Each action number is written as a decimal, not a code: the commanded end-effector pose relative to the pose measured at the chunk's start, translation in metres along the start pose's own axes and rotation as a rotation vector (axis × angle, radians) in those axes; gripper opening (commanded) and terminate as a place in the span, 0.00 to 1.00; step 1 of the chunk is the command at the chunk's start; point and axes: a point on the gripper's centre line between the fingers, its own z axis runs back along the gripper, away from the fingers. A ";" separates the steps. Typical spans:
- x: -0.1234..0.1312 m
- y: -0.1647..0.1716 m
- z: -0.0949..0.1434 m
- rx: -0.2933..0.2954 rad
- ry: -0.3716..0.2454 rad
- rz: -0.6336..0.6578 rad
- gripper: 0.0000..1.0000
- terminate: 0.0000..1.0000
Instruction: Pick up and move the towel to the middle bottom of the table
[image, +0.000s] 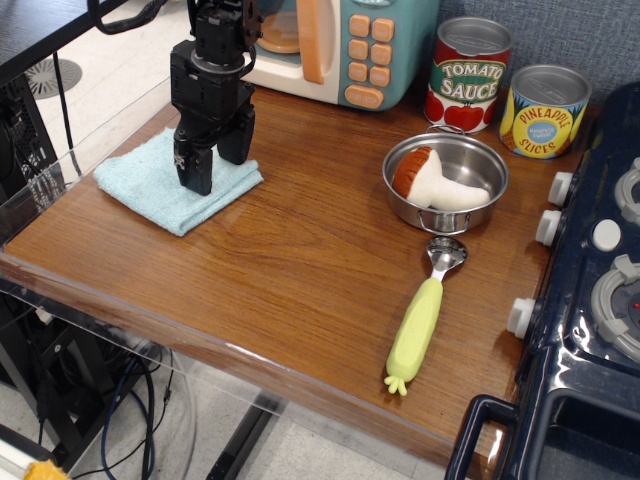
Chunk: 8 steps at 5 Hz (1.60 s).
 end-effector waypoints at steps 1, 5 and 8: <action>-0.048 0.022 0.024 -0.076 0.031 -0.011 1.00 0.00; -0.114 0.089 0.064 -0.173 0.055 -0.225 1.00 0.00; -0.112 0.090 0.077 -0.246 -0.005 -0.316 1.00 0.00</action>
